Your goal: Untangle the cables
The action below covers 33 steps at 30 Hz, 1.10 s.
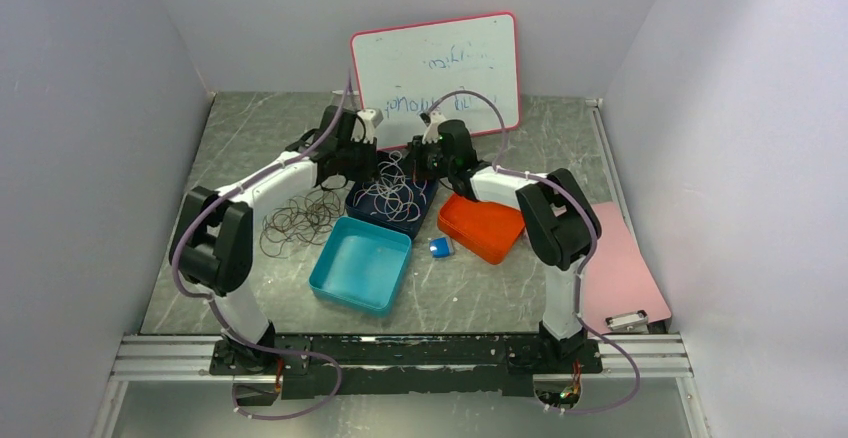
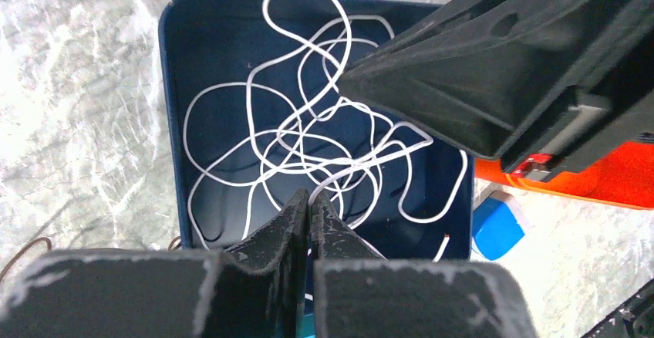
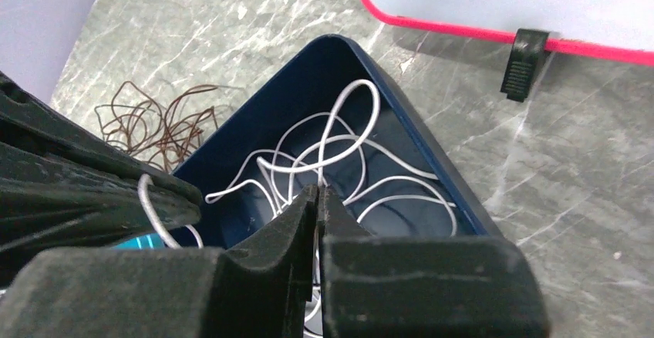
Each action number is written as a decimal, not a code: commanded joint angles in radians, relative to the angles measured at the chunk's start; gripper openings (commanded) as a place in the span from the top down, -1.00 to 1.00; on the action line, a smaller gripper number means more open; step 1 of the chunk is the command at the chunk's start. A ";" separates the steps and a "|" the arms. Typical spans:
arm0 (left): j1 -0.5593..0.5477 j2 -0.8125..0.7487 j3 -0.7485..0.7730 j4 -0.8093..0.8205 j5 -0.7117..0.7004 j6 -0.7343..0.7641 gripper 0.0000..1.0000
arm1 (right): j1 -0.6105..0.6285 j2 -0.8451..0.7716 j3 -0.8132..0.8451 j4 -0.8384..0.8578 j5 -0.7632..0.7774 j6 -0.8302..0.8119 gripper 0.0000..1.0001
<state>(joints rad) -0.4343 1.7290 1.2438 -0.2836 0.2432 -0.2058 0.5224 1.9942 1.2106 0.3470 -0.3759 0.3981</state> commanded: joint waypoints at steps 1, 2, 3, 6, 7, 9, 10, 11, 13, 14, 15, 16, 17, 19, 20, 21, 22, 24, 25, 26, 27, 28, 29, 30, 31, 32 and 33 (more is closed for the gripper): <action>-0.021 0.031 0.006 -0.023 -0.061 -0.007 0.86 | -0.008 -0.019 0.038 -0.037 0.036 -0.027 0.77; -0.023 0.036 0.005 -0.025 -0.069 -0.008 0.86 | -0.011 -0.032 0.029 -0.040 0.050 -0.033 0.72; -0.022 0.040 0.002 -0.027 -0.077 -0.011 0.86 | -0.013 -0.049 0.023 -0.044 0.060 -0.038 0.67; -0.022 0.038 -0.017 -0.014 -0.094 -0.020 0.86 | -0.019 -0.096 0.006 -0.065 0.081 -0.062 0.51; -0.023 0.039 -0.019 -0.012 -0.101 -0.022 0.86 | -0.020 -0.114 0.000 -0.072 0.089 -0.072 0.46; -0.022 0.046 -0.018 -0.009 -0.104 -0.024 0.86 | -0.022 -0.152 -0.017 -0.084 0.108 -0.087 0.37; -0.023 0.050 -0.017 -0.007 -0.102 -0.025 0.86 | -0.021 -0.170 -0.028 -0.087 0.118 -0.092 0.33; -0.023 0.055 -0.015 -0.006 -0.098 -0.026 0.86 | -0.023 -0.190 -0.040 -0.088 0.128 -0.094 0.31; -0.024 0.066 -0.011 -0.002 -0.095 -0.028 0.86 | -0.023 -0.231 -0.060 -0.093 0.144 -0.099 0.26; -0.026 0.076 -0.007 -0.001 -0.095 -0.029 0.86 | -0.024 -0.247 -0.070 -0.094 0.148 -0.101 0.24; -0.027 0.084 -0.004 0.000 -0.094 -0.031 0.86 | -0.023 -0.262 -0.080 -0.096 0.151 -0.103 0.23; -0.027 0.092 0.000 0.001 -0.092 -0.032 0.86 | -0.023 -0.279 -0.090 -0.096 0.151 -0.105 0.23; -0.028 0.099 0.002 0.003 -0.090 -0.033 0.86 | -0.023 -0.292 -0.101 -0.092 0.144 -0.108 0.23; -0.030 0.115 0.010 0.008 -0.086 -0.036 0.76 | -0.023 -0.314 -0.126 -0.079 0.122 -0.115 0.23; -0.030 0.121 0.018 0.003 -0.088 -0.038 0.68 | -0.023 -0.322 -0.133 -0.075 0.109 -0.116 0.23; -0.030 0.123 0.026 -0.004 -0.094 -0.041 0.59 | -0.023 -0.329 -0.142 -0.072 0.100 -0.118 0.23; -0.030 0.118 0.031 -0.006 -0.104 -0.044 0.50 | -0.023 -0.335 -0.150 -0.069 0.092 -0.119 0.23; -0.030 0.092 0.026 0.001 -0.117 -0.050 0.37 | -0.023 -0.348 -0.167 -0.063 0.086 -0.118 0.23; -0.030 0.076 0.024 0.003 -0.121 -0.052 0.31 | -0.023 -0.353 -0.174 -0.062 0.084 -0.119 0.23; -0.030 0.060 0.023 0.001 -0.125 -0.052 0.26 | -0.022 -0.359 -0.181 -0.060 0.082 -0.120 0.23; -0.030 0.046 0.023 -0.002 -0.126 -0.052 0.22 | -0.023 -0.364 -0.186 -0.060 0.079 -0.121 0.22; -0.030 0.029 0.023 -0.005 -0.127 -0.053 0.18 | -0.022 -0.368 -0.191 -0.060 0.074 -0.123 0.22; -0.030 0.014 0.019 -0.007 -0.128 -0.055 0.15 | -0.022 -0.372 -0.193 -0.060 0.068 -0.125 0.22; -0.030 -0.004 0.014 -0.008 -0.131 -0.056 0.11 | -0.023 -0.376 -0.195 -0.060 0.064 -0.125 0.22; -0.030 -0.022 0.009 -0.011 -0.136 -0.058 0.09 | -0.022 -0.379 -0.196 -0.061 0.060 -0.128 0.22; -0.030 -0.039 0.005 -0.013 -0.143 -0.060 0.06 | -0.022 -0.382 -0.196 -0.060 0.051 -0.129 0.22; -0.030 -0.057 -0.001 -0.017 -0.151 -0.064 0.04 | -0.021 -0.383 -0.197 -0.060 0.042 -0.130 0.21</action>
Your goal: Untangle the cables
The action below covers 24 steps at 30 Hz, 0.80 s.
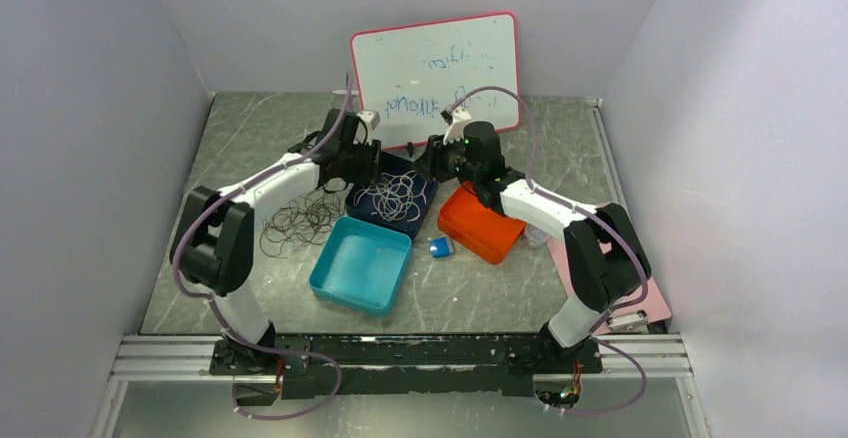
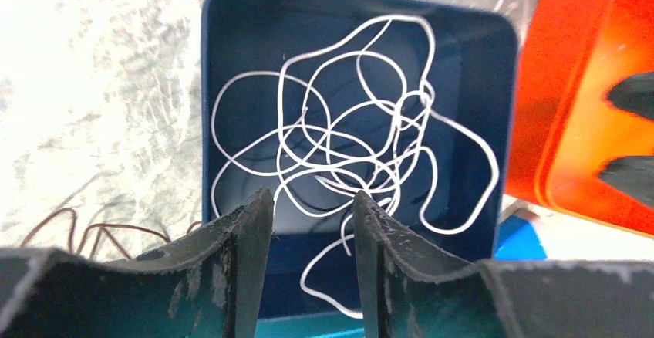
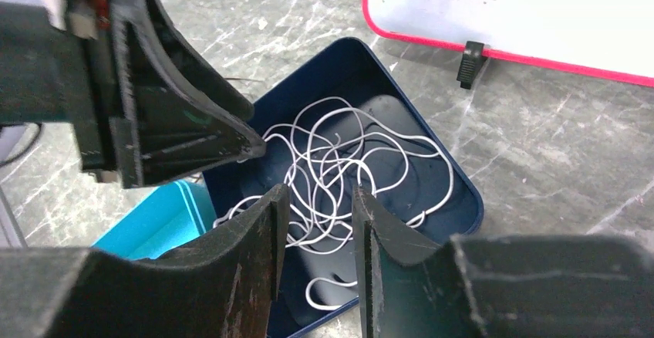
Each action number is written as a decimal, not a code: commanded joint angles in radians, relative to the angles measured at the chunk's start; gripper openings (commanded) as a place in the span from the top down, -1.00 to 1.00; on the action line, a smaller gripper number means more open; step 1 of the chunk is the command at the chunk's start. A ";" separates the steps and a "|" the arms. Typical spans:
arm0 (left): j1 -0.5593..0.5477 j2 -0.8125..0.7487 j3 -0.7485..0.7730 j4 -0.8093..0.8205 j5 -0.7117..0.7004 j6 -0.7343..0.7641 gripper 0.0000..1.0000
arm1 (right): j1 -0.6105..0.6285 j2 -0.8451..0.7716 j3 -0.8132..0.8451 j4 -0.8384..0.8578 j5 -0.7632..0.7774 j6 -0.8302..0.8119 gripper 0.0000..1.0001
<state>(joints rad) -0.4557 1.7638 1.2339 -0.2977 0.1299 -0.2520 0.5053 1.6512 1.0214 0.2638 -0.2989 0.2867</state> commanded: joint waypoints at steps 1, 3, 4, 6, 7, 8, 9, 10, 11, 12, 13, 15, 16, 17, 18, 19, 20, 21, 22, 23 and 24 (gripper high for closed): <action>-0.009 -0.110 0.003 -0.009 -0.042 -0.021 0.02 | -0.004 -0.044 -0.009 0.024 -0.047 -0.017 0.21; -0.009 -0.150 -0.011 -0.014 -0.068 -0.025 -0.10 | -0.003 -0.049 -0.012 0.028 -0.066 -0.015 0.21; -0.008 -0.166 -0.018 -0.022 -0.080 -0.028 -0.12 | -0.002 -0.052 -0.013 0.029 -0.076 -0.014 0.21; -0.008 -0.194 -0.030 -0.032 -0.106 -0.030 -0.13 | 0.000 -0.060 -0.013 0.021 -0.085 -0.017 0.21; -0.008 -0.208 -0.036 -0.038 -0.120 -0.033 -0.13 | 0.000 -0.067 -0.013 0.011 -0.084 -0.020 0.21; -0.007 -0.227 -0.043 -0.045 -0.133 -0.036 -0.13 | 0.000 -0.076 -0.013 0.007 -0.080 -0.019 0.21; -0.007 -0.248 -0.050 -0.052 -0.147 -0.040 -0.13 | 0.001 -0.087 -0.040 0.005 -0.074 -0.018 0.20; -0.008 -0.270 -0.061 -0.056 -0.167 -0.045 -0.14 | 0.001 -0.100 -0.052 0.003 -0.069 -0.016 0.20; -0.006 -0.298 -0.070 -0.056 -0.183 -0.050 -0.14 | 0.001 -0.115 -0.062 0.002 -0.064 -0.015 0.18; -0.006 -0.326 -0.086 -0.054 -0.199 -0.057 -0.15 | 0.001 -0.128 -0.069 0.000 -0.057 -0.015 0.17; -0.005 -0.358 -0.098 -0.052 -0.211 -0.061 -0.16 | 0.001 -0.143 -0.075 -0.002 -0.051 -0.015 0.16; -0.001 -0.413 -0.119 -0.047 -0.230 -0.070 -0.20 | 0.000 -0.169 -0.083 -0.009 -0.033 -0.016 0.14; 0.001 -0.440 -0.128 -0.046 -0.239 -0.073 -0.21 | 0.000 -0.186 -0.087 -0.014 -0.020 -0.019 0.13; 0.005 -0.461 -0.136 -0.048 -0.250 -0.075 -0.21 | 0.001 -0.200 -0.092 -0.016 -0.005 -0.019 0.12; 0.008 -0.482 -0.142 -0.051 -0.261 -0.079 -0.22 | 0.001 -0.214 -0.095 -0.019 0.009 -0.020 0.11; 0.014 -0.501 -0.148 -0.054 -0.268 -0.084 -0.22 | 0.001 -0.229 -0.097 -0.023 0.026 -0.021 0.11; 0.020 -0.516 -0.154 -0.059 -0.273 -0.087 -0.22 | 0.001 -0.247 -0.099 -0.026 0.040 -0.023 0.10; 0.028 -0.532 -0.160 -0.063 -0.274 -0.092 -0.22 | 0.000 -0.259 -0.099 -0.032 0.054 -0.025 0.09; 0.037 -0.545 -0.167 -0.067 -0.272 -0.097 -0.22 | 0.000 -0.271 -0.101 -0.036 0.066 -0.027 0.08; 0.049 -0.559 -0.174 -0.067 -0.268 -0.102 -0.22 | 0.000 -0.281 -0.101 -0.041 0.077 -0.029 0.07; 0.063 -0.573 -0.183 -0.067 -0.262 -0.105 -0.22 | 0.000 -0.291 -0.103 -0.043 0.092 -0.030 0.07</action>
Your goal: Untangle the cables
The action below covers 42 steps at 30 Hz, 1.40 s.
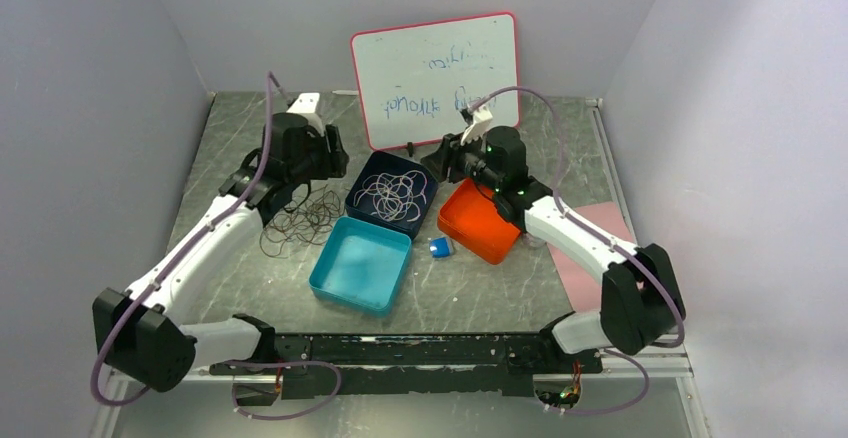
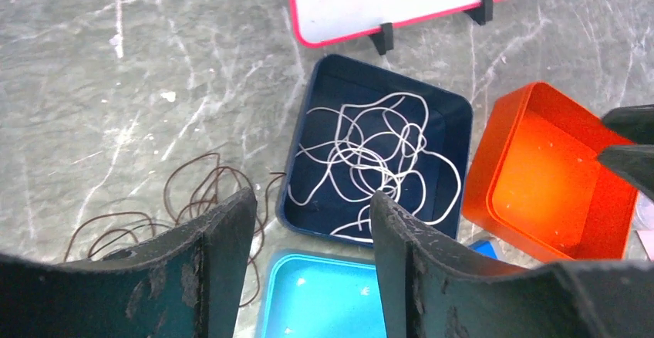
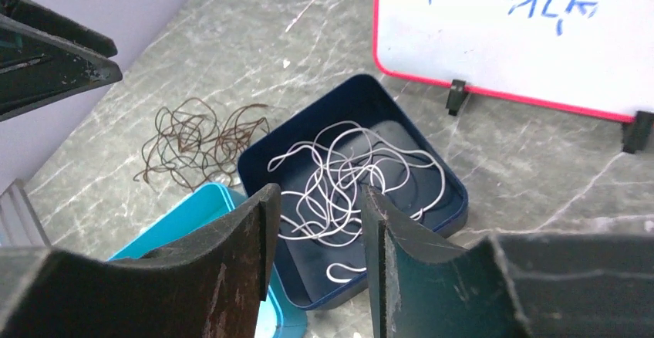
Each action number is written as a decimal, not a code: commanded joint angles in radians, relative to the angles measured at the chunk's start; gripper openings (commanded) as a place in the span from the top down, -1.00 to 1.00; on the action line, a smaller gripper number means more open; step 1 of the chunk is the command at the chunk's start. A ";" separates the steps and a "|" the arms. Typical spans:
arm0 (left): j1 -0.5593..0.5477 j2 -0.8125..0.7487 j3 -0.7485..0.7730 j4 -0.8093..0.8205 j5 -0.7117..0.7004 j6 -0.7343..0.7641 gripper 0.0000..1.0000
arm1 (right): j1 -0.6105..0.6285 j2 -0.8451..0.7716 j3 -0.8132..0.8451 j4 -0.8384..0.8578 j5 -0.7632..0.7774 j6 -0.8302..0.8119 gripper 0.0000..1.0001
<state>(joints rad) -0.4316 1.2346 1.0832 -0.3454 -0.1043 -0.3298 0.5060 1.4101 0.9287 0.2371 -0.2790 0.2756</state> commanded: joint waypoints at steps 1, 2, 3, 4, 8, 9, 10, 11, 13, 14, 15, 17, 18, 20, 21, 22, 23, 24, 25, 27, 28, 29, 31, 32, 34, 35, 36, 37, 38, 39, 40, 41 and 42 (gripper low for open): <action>0.056 -0.055 -0.040 -0.018 -0.018 -0.028 -0.23 | -0.001 -0.059 -0.012 -0.019 0.084 -0.019 0.06; 0.078 -0.063 -0.049 -0.017 -0.007 -0.028 -0.23 | -0.001 -0.067 -0.016 -0.021 0.094 -0.017 0.06; 0.101 -0.072 -0.056 -0.015 0.008 -0.028 -0.23 | -0.001 -0.074 -0.018 -0.024 0.103 -0.015 0.05; 0.126 -0.075 -0.063 -0.015 0.026 -0.062 -0.22 | -0.001 -0.080 -0.022 -0.025 0.109 -0.013 0.05; 0.217 -0.086 -0.082 -0.013 0.092 -0.082 -0.19 | -0.001 -0.100 -0.048 -0.021 0.138 0.006 0.04; 0.234 -0.090 -0.085 -0.013 0.097 -0.084 -0.19 | -0.001 -0.104 -0.056 -0.018 0.147 0.012 0.04; 0.248 -0.095 -0.089 -0.013 0.098 -0.087 -0.20 | -0.001 -0.107 -0.063 -0.017 0.157 0.017 0.03; 0.263 -0.099 -0.092 -0.016 0.100 -0.090 -0.19 | -0.001 -0.112 -0.068 -0.016 0.167 0.021 0.02; 0.288 -0.107 -0.096 -0.022 0.100 -0.094 -0.19 | -0.001 -0.117 -0.076 -0.019 0.182 0.023 0.00; 0.300 -0.110 -0.099 -0.024 0.100 -0.097 -0.19 | -0.001 -0.118 -0.077 -0.022 0.190 0.023 -0.01; 0.310 -0.114 -0.104 -0.026 0.101 -0.101 -0.20 | -0.001 -0.120 -0.078 -0.026 0.197 0.023 -0.01; 0.330 -0.119 -0.111 -0.025 0.104 -0.109 -0.19 | -0.001 -0.120 -0.076 -0.036 0.210 0.025 -0.01; 0.336 -0.121 -0.115 -0.023 0.108 -0.111 -0.19 | -0.001 -0.118 -0.071 -0.044 0.216 0.025 -0.01; 0.346 -0.125 -0.122 -0.021 0.111 -0.113 -0.18 | -0.002 -0.109 -0.058 -0.066 0.219 0.026 -0.02; 0.350 -0.128 -0.125 -0.023 0.107 -0.114 -0.17 | -0.003 -0.105 -0.052 -0.075 0.214 0.024 -0.02; 0.351 -0.132 -0.128 -0.023 0.103 -0.115 -0.16 | -0.002 -0.100 -0.047 -0.081 0.211 0.025 -0.02; 0.353 -0.136 -0.133 -0.023 0.097 -0.118 -0.15 | -0.001 -0.096 -0.046 -0.084 0.208 0.025 -0.02; 0.355 -0.144 -0.139 -0.019 0.091 -0.119 -0.15 | -0.002 -0.092 -0.043 -0.087 0.204 0.025 -0.02; 0.356 -0.152 -0.144 -0.016 0.084 -0.122 -0.14 | -0.001 -0.083 -0.036 -0.104 0.204 0.027 -0.02; 0.358 -0.164 -0.155 -0.008 0.068 -0.129 -0.13 | -0.001 -0.055 -0.002 -0.149 0.177 0.013 -0.02; 0.358 -0.163 -0.157 -0.007 0.065 -0.135 -0.13 | 0.000 -0.041 0.021 -0.168 0.167 -0.003 -0.02; 0.358 -0.159 -0.154 -0.004 0.068 -0.136 -0.12 | -0.001 -0.031 0.029 -0.174 0.157 -0.007 -0.02; 0.358 -0.147 -0.148 0.001 0.080 -0.139 -0.10 | 0.002 -0.014 0.036 -0.168 0.149 -0.002 -0.02; 0.358 -0.144 -0.146 0.002 0.082 -0.142 -0.10 | 0.002 0.002 0.044 -0.169 0.147 0.000 -0.01; 0.358 -0.149 -0.157 0.018 0.081 -0.150 -0.12 | 0.012 0.039 0.067 -0.189 0.142 -0.004 0.01; 0.358 -0.157 -0.167 0.032 0.080 -0.155 -0.13 | 0.019 0.057 0.099 -0.203 0.138 -0.011 0.01; 0.358 -0.162 -0.178 0.041 0.082 -0.158 -0.13 | 0.028 0.080 0.117 -0.213 0.130 -0.018 0.01; 0.358 -0.167 -0.184 0.047 0.083 -0.163 -0.13 | 0.036 0.099 0.131 -0.221 0.118 -0.021 0.03; 0.358 -0.169 -0.188 0.048 0.087 -0.165 -0.13 | 0.046 0.123 0.146 -0.229 0.100 -0.022 0.07; 0.358 -0.169 -0.188 0.046 0.091 -0.166 -0.13 | 0.055 0.146 0.161 -0.235 0.075 -0.023 0.12; 0.358 -0.166 -0.188 0.041 0.091 -0.166 -0.12 | 0.066 0.168 0.175 -0.238 0.053 -0.023 0.17; 0.358 -0.166 -0.189 0.036 0.089 -0.164 -0.12 | 0.081 0.189 0.188 -0.238 0.035 -0.023 0.19; 0.358 -0.165 -0.187 0.028 0.087 -0.163 -0.11 | 0.099 0.207 0.201 -0.235 0.018 -0.025 0.20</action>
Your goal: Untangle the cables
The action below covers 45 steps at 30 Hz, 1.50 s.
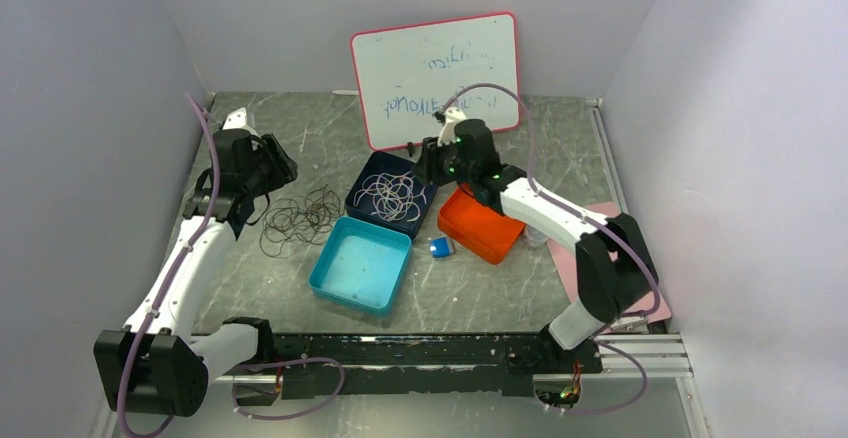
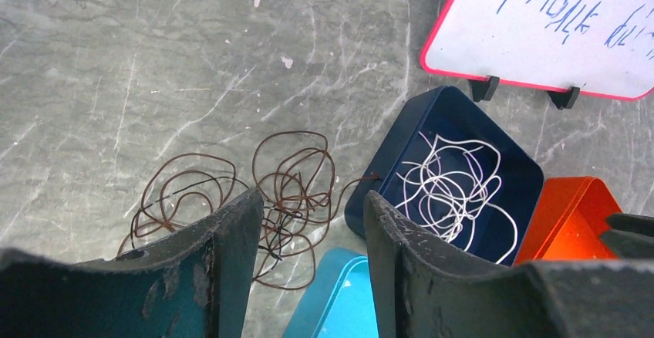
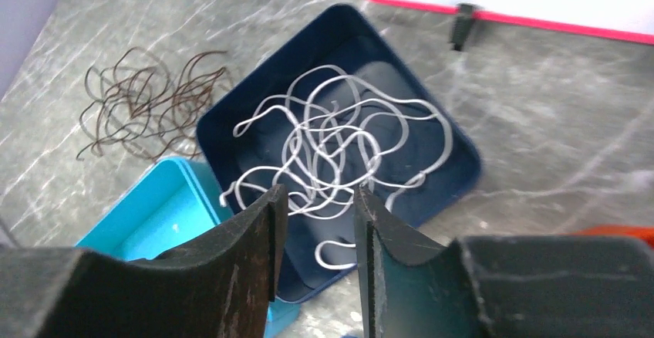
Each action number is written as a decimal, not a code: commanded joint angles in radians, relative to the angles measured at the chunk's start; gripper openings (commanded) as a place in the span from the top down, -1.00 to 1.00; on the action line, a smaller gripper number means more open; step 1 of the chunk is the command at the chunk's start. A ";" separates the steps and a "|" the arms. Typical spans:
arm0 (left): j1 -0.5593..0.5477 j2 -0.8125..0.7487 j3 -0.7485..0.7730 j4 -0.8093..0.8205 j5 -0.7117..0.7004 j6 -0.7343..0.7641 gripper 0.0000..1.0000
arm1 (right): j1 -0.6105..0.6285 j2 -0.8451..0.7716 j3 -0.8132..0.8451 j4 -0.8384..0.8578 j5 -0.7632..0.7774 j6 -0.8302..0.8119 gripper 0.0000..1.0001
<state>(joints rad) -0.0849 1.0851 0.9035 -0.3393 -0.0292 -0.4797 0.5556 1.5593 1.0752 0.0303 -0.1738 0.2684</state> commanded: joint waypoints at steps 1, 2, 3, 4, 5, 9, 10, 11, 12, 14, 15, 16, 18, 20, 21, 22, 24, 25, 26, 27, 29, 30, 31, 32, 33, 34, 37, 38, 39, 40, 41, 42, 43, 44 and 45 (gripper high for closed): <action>0.011 -0.017 -0.008 0.013 0.008 -0.013 -0.11 | 0.070 0.075 0.066 -0.025 -0.102 -0.021 0.21; 0.011 -0.020 -0.010 0.008 0.008 -0.012 -0.11 | 0.088 0.095 0.082 -0.026 -0.119 -0.027 0.21; 0.011 -0.023 -0.014 0.003 0.004 -0.012 -0.11 | 0.109 0.116 0.097 -0.029 -0.135 -0.034 0.21; 0.011 -0.027 -0.020 0.003 0.002 -0.014 -0.11 | 0.131 0.137 0.115 -0.031 -0.149 -0.041 0.22; 0.011 -0.032 -0.031 0.003 0.002 -0.015 -0.11 | 0.150 0.156 0.128 -0.032 -0.160 -0.046 0.23; 0.011 -0.040 -0.049 0.007 0.011 -0.020 -0.10 | 0.212 0.232 0.152 0.010 -0.238 -0.019 0.40; 0.011 -0.039 -0.050 0.007 0.013 -0.020 -0.10 | 0.218 0.243 0.145 0.036 -0.249 0.004 0.46; 0.011 -0.039 -0.051 0.008 0.013 -0.022 -0.10 | 0.219 0.251 0.136 0.065 -0.254 0.031 0.52; 0.011 -0.038 -0.049 0.007 0.014 -0.022 -0.09 | 0.219 0.260 0.124 0.094 -0.252 0.059 0.56; 0.011 -0.036 -0.048 0.005 0.018 -0.023 -0.09 | 0.219 0.280 0.116 0.120 -0.227 0.101 0.66; 0.011 -0.036 -0.050 0.006 0.020 -0.023 -0.10 | 0.219 0.290 0.117 0.125 -0.215 0.111 0.69; 0.011 -0.037 -0.051 0.009 0.020 -0.022 -0.10 | 0.219 0.301 0.118 0.127 -0.203 0.122 0.72; 0.011 -0.038 -0.054 0.009 0.021 -0.021 -0.10 | 0.219 0.320 0.117 0.133 -0.174 0.140 0.76; 0.011 -0.038 -0.053 0.004 0.021 -0.018 -0.10 | 0.218 0.339 0.125 0.124 -0.155 0.150 0.78; 0.011 -0.040 -0.052 0.000 0.020 -0.016 -0.10 | 0.217 0.346 0.133 0.114 -0.147 0.150 0.80; 0.011 -0.043 -0.051 -0.002 0.018 -0.016 -0.10 | 0.218 0.353 0.136 0.105 -0.145 0.150 0.81; 0.011 -0.049 -0.055 -0.004 0.010 -0.016 -0.10 | 0.218 0.363 0.135 0.091 -0.131 0.151 0.83; 0.011 -0.053 -0.057 -0.004 0.007 -0.016 -0.10 | 0.218 0.366 0.131 0.083 -0.116 0.150 0.84; 0.011 -0.057 -0.060 -0.004 0.006 -0.016 -0.10 | 0.218 0.367 0.129 0.074 -0.097 0.152 0.85; 0.011 -0.057 -0.063 -0.005 0.006 -0.016 -0.10 | 0.217 0.370 0.125 0.064 -0.074 0.151 0.86; 0.011 -0.059 -0.066 -0.005 0.007 -0.018 -0.10 | 0.217 0.377 0.120 0.052 -0.027 0.149 0.87; 0.011 -0.060 -0.068 -0.003 0.008 -0.018 -0.10 | 0.216 0.381 0.117 0.049 -0.013 0.149 0.87; 0.011 -0.058 -0.069 -0.002 0.009 -0.019 -0.10 | 0.217 0.386 0.117 0.047 0.000 0.149 0.87; 0.011 -0.056 -0.066 -0.001 0.013 -0.019 -0.09 | 0.216 0.390 0.118 0.044 0.009 0.147 0.88; 0.011 -0.053 -0.063 -0.001 0.014 -0.019 -0.09 | 0.217 0.395 0.120 0.040 0.020 0.146 0.88; 0.011 -0.050 -0.060 -0.002 0.016 -0.017 -0.09 | 0.216 0.399 0.122 0.034 0.028 0.142 0.88; 0.011 -0.046 -0.055 -0.005 0.015 -0.015 -0.08 | 0.216 0.418 0.138 0.008 0.057 0.125 0.88; 0.011 -0.046 -0.056 -0.004 0.015 -0.015 -0.09 | 0.216 0.425 0.142 -0.002 0.071 0.118 0.89; 0.012 -0.047 -0.057 -0.004 0.015 -0.014 -0.09 | 0.217 0.430 0.148 -0.012 0.083 0.110 0.89; 0.011 -0.047 -0.061 -0.005 0.014 -0.014 -0.09 | 0.215 0.436 0.153 -0.022 0.097 0.100 0.89; 0.011 -0.047 -0.063 -0.004 0.012 -0.015 -0.09 | 0.216 0.443 0.160 -0.031 0.110 0.091 0.90; 0.011 -0.045 -0.068 -0.005 0.011 -0.016 -0.09 | 0.216 0.449 0.169 -0.041 0.120 0.082 0.90; 0.011 -0.043 -0.071 -0.007 0.011 -0.017 -0.09 | 0.216 0.452 0.174 -0.049 0.130 0.074 0.90; 0.011 -0.040 -0.071 -0.009 0.011 -0.018 -0.09 | 0.217 0.453 0.181 -0.055 0.137 0.066 0.90; 0.011 -0.034 -0.072 -0.011 0.014 -0.018 -0.09 | 0.216 0.450 0.185 -0.057 0.142 0.055 0.90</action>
<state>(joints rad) -0.0837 1.0420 0.8463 -0.3431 -0.0288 -0.4946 0.7734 1.9961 1.2171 0.0139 -0.0952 0.3748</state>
